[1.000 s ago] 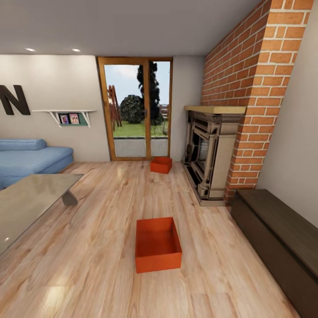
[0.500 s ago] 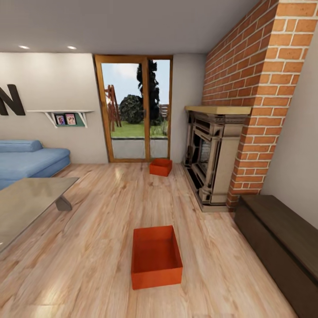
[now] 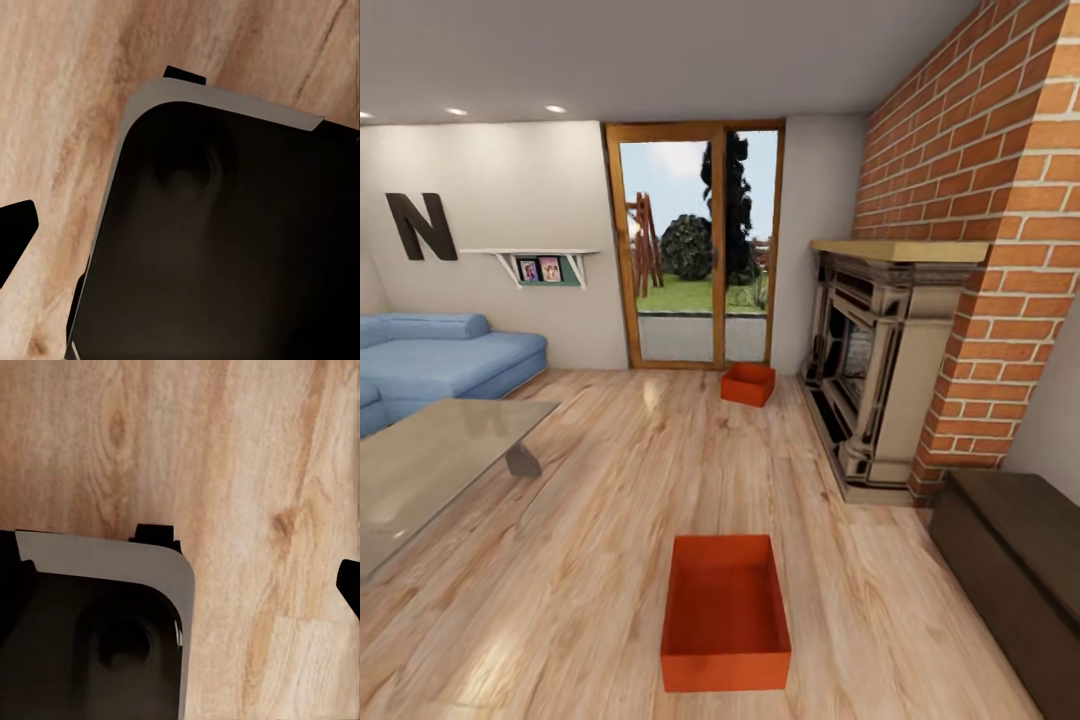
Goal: Move the two storage containers from the living room to the garage. In the garage, place one container on the floor and stack the other container on top of it (either order is fine).
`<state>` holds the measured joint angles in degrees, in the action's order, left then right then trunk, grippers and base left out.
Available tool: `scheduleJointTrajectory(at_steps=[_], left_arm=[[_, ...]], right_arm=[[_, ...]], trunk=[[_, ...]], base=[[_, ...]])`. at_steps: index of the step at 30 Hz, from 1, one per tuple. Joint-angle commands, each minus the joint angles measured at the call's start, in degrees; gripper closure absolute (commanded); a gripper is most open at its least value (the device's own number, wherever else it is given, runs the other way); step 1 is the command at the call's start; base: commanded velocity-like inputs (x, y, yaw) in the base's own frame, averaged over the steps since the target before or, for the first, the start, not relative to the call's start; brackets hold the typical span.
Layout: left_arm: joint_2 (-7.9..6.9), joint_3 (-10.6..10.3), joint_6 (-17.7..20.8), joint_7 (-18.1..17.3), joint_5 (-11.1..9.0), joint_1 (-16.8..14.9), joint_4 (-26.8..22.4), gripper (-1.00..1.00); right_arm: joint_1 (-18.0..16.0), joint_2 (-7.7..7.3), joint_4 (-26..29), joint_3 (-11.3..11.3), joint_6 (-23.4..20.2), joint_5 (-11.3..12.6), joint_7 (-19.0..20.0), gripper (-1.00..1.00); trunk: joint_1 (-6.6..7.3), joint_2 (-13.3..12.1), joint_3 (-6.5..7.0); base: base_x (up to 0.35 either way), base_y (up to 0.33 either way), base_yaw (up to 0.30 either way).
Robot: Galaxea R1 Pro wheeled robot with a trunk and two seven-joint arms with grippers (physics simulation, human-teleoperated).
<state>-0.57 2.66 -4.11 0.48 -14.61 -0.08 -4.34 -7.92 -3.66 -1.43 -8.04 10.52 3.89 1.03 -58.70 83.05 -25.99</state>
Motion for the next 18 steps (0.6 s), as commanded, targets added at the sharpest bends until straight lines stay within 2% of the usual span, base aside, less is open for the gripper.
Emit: scheduleJointTrajectory(at_steps=[1, 4, 14, 18], left_arm=[[0.0, 0.24, -0.13, 0.05, -0.04, -0.01, -0.03, -1.0], [-0.04, 0.32, -0.17, 0.05, 0.01, -0.01, -0.05, -1.0], [-0.05, 0.33, -0.2, 0.05, 0.02, -0.01, -0.22, -1.0], [-0.05, 0.33, -0.2, 0.05, 0.02, -0.01, -0.23, -1.0]], right_arm=[[-0.07, -0.01, -0.15, -0.42, 0.31, 0.41, 0.11, -1.0], [-0.05, -0.03, -0.15, -0.45, 0.25, 0.41, 0.11, -1.0], [-0.07, -0.11, -0.15, -0.49, 0.15, 0.41, 0.19, -1.0], [-0.08, -0.12, -0.15, -0.49, 0.19, 0.41, 0.2, -1.0]], trunk=[[-0.03, 0.03, -0.05], [-0.03, 0.03, -0.05], [-0.03, 0.03, -0.05], [-0.03, 0.03, -0.05]], base=[[0.276, -0.14, 0.057], [0.193, -0.071, 0.018], [0.028, -0.004, 0.001], [0.15, 0.0, 0.0]])
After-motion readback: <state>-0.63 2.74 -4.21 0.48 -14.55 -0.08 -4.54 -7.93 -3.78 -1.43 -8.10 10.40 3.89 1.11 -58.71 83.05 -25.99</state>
